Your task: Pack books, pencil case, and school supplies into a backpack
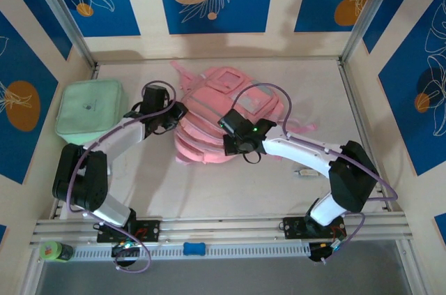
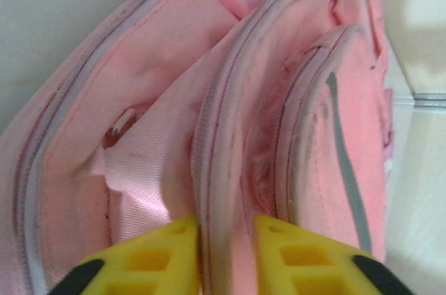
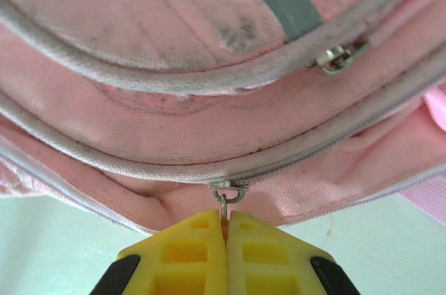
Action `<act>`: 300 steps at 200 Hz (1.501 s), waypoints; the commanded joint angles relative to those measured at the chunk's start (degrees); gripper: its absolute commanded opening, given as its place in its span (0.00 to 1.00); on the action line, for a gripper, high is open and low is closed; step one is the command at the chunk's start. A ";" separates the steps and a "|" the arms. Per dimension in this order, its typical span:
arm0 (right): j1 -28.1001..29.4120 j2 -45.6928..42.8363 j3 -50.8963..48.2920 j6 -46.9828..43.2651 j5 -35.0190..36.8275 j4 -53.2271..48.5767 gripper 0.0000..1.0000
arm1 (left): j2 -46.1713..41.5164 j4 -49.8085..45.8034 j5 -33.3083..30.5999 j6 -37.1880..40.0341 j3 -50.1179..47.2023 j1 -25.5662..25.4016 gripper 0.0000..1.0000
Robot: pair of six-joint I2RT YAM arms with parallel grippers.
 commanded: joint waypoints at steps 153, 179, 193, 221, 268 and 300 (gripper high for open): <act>0.75 1.09 -2.04 -0.40 -4.62 4.06 0.00 | -4.40 5.91 -20.47 -25.03 -8.92 -23.97 0.45; 0.82 2.17 -0.68 -0.46 -2.85 2.24 0.00 | -2.80 4.36 -22.58 -22.18 -6.49 -24.01 0.29; 0.75 2.76 0.28 0.18 -0.26 -0.94 0.00 | -2.73 0.88 -22.98 -20.18 -4.96 -23.58 0.17; -0.12 1.66 -0.23 1.43 5.77 -6.37 0.00 | -6.01 -1.38 -23.35 -15.87 -7.05 -20.90 0.00; -8.61 -0.75 -3.02 -0.09 10.28 -8.95 0.00 | -11.49 -9.54 -18.13 -3.61 -8.86 -10.61 0.00; -12.47 0.68 -0.89 -2.85 7.20 -6.64 0.00 | -15.10 -12.77 -17.73 -2.11 -9.93 -7.43 0.00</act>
